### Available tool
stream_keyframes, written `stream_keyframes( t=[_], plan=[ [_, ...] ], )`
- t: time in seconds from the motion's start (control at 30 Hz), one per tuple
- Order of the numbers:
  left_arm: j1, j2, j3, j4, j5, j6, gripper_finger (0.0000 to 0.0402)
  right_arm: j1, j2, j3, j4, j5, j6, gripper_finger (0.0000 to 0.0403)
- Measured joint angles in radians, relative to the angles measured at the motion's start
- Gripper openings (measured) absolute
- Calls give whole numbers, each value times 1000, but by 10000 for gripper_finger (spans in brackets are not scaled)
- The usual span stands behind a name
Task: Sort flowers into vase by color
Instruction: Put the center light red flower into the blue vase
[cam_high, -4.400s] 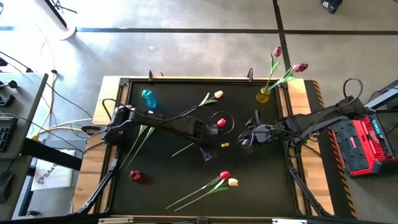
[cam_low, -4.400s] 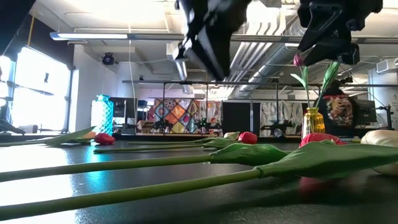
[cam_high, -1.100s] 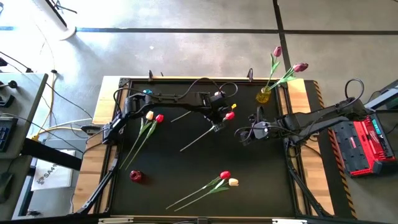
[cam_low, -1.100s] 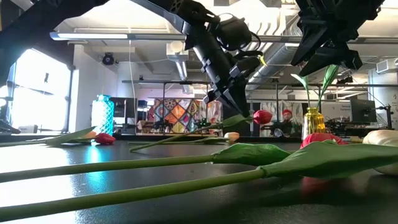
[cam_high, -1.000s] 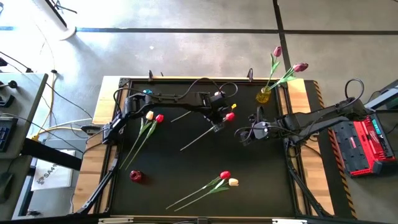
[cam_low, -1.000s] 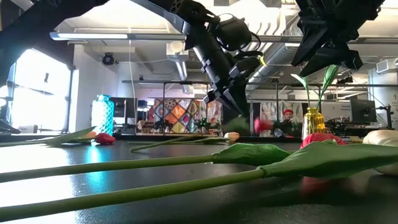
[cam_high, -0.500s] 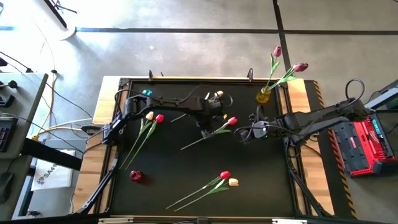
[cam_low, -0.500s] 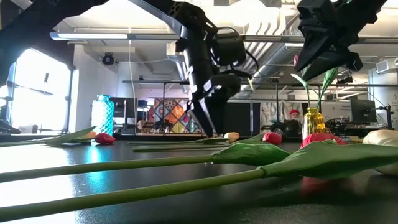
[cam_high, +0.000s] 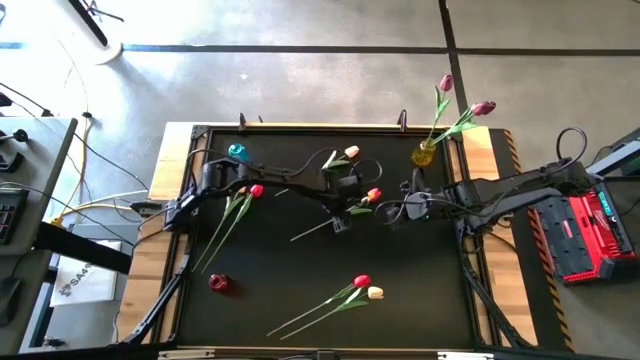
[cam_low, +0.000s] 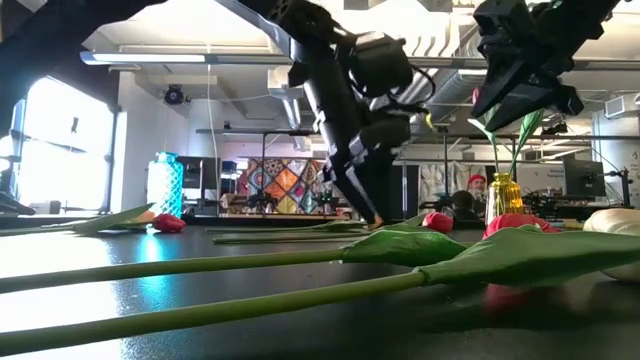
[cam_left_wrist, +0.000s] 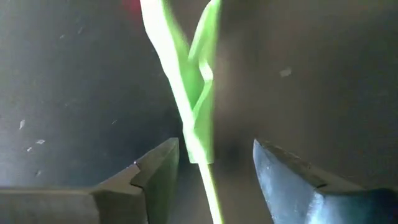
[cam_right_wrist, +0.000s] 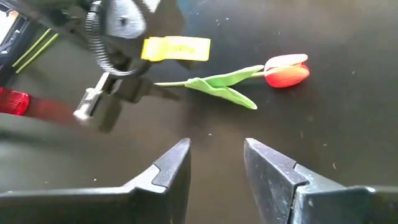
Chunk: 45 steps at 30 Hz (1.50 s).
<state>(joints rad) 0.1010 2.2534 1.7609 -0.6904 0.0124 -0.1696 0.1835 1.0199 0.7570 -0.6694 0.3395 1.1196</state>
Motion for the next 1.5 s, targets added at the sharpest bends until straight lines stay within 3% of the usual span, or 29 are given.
stream_keyframes(
  t=[0.4,0.7,1.2,1.5],
  plan=[
    [-21,47,-28,65,-67,-30,108,0,0,0,4,-18,6,138],
    [-25,51,-16,64,-73,-99,8,0,0,0,4,-16,6,138],
    [82,-22,30,100,-5,-116,2,0,0,0,98,37,25,138],
    [247,-151,31,120,5,-50,1,-29,-39,1,181,139,-34,138]
  ],
)
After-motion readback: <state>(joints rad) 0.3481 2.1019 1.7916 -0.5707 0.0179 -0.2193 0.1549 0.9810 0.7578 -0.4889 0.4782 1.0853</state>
